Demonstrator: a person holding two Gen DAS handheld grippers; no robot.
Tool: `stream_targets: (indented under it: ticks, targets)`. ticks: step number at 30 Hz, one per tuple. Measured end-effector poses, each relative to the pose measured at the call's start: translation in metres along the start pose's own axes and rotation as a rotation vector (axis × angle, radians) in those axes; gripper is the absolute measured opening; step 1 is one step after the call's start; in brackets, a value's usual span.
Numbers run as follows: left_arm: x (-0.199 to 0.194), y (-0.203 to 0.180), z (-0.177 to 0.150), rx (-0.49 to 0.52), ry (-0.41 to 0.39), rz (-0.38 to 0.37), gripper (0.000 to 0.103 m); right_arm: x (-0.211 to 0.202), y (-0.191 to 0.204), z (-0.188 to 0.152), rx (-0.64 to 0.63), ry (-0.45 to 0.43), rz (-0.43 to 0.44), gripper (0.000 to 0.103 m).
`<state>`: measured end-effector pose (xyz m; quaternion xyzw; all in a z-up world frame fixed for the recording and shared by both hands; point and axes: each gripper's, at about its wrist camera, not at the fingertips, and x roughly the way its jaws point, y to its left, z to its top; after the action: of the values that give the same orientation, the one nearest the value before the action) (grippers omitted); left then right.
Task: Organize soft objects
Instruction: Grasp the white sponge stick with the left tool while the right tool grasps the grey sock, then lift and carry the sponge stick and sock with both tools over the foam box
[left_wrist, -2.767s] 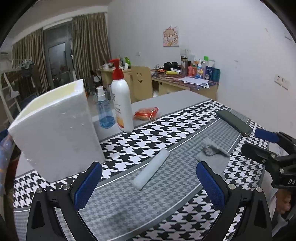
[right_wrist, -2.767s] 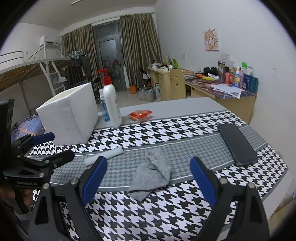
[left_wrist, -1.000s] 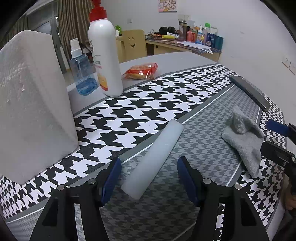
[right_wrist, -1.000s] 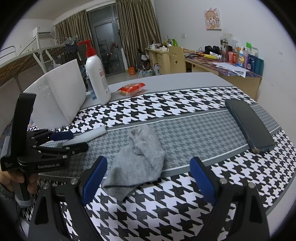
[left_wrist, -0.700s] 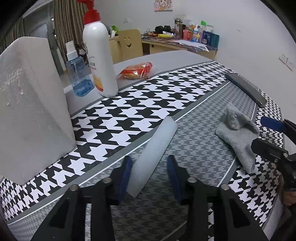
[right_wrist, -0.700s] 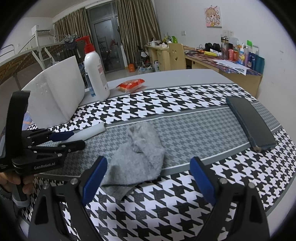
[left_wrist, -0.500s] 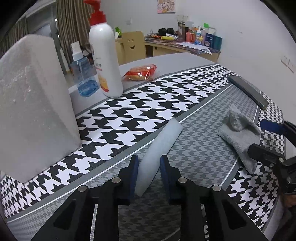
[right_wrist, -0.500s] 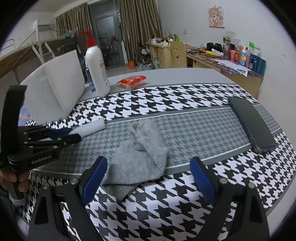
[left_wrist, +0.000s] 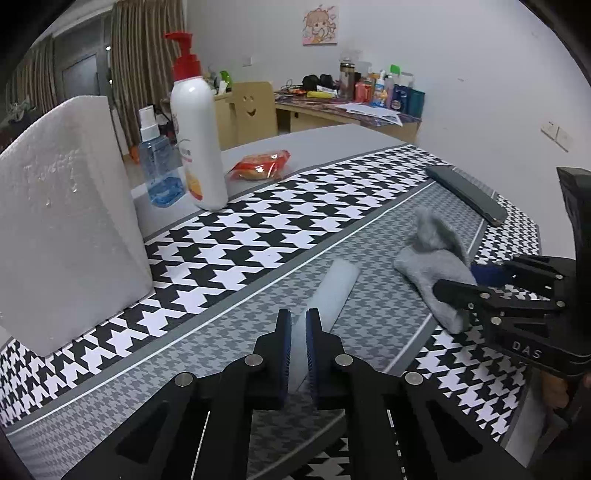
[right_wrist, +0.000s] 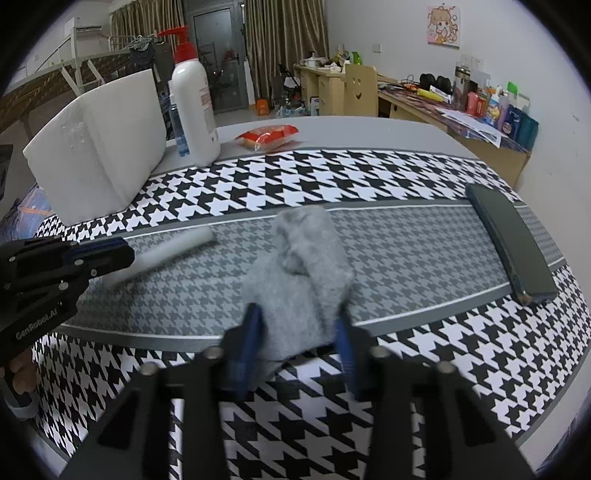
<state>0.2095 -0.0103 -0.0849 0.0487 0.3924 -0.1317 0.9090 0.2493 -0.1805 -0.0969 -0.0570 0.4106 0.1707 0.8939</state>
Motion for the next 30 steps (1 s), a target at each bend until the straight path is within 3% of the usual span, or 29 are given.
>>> stream_targets:
  ticks: [5, 11, 15, 22, 24, 30]
  targets:
    - [0.002, -0.005, -0.002, 0.028, 0.016, -0.012, 0.009, -0.003, 0.005, 0.0, -0.021, -0.008, -0.007, 0.023]
    - [0.003, -0.007, -0.001, 0.049, 0.019, -0.004, 0.01, -0.009, 0.003, 0.001, -0.021, -0.019, -0.008, 0.021]
    - [0.011, -0.007, -0.002, 0.058, 0.046, -0.01, 0.027, -0.013, 0.0, 0.001, -0.01, -0.026, -0.003, 0.021]
    - [0.015, -0.008, -0.001, 0.081, 0.047, -0.021, 0.04, -0.02, -0.002, 0.001, -0.011, -0.036, 0.006, 0.021]
    - [0.017, -0.002, 0.003, 0.071, 0.041, -0.001, 0.052, -0.021, -0.002, 0.0, -0.012, -0.037, 0.01, 0.021]
    - [0.027, 0.006, 0.001, 0.041, 0.083, 0.005, 0.052, -0.024, -0.001, -0.001, -0.013, -0.039, 0.019, 0.021]
